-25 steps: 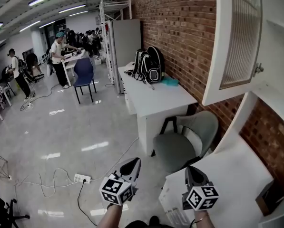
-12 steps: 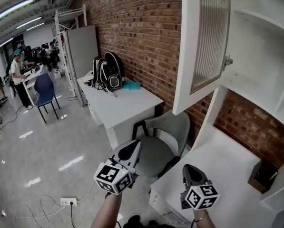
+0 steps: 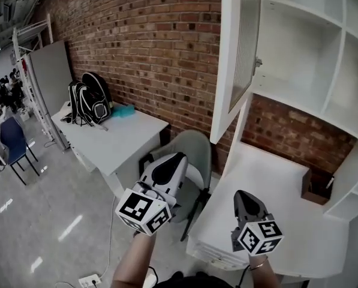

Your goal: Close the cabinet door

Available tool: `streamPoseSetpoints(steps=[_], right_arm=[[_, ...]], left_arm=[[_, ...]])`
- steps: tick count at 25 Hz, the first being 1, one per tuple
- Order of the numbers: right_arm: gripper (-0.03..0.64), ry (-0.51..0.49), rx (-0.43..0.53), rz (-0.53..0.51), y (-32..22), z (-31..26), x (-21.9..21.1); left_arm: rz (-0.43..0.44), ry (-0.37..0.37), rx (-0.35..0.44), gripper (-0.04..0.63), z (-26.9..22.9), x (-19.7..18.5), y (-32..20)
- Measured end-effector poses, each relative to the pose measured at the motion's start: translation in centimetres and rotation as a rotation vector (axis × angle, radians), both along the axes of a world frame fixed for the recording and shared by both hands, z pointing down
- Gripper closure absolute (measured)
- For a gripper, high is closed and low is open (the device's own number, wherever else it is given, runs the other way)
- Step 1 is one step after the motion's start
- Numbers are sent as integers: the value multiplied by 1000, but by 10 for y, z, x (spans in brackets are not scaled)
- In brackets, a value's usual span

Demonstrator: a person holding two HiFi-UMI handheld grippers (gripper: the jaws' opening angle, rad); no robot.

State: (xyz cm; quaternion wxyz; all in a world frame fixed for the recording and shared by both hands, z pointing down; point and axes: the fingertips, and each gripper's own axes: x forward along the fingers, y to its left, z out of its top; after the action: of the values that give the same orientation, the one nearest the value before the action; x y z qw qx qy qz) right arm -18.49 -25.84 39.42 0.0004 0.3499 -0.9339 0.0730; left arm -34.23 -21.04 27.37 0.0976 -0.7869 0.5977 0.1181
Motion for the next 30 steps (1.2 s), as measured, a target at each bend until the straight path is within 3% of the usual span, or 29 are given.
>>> streamPoseSetpoints(steps=[5, 12, 20, 30], right_arm=[[616, 15, 76, 85, 8, -31, 4], [616, 14, 157, 148, 25, -70, 7], [617, 16, 204, 184, 40, -91, 8], [616, 34, 225, 223, 44, -100, 24]], left_arm=[[125, -54, 71, 543, -35, 18, -1], [243, -64, 156, 492, -69, 41, 8], [309, -57, 200, 491, -90, 54, 8], [359, -33, 185, 492, -96, 63, -4]])
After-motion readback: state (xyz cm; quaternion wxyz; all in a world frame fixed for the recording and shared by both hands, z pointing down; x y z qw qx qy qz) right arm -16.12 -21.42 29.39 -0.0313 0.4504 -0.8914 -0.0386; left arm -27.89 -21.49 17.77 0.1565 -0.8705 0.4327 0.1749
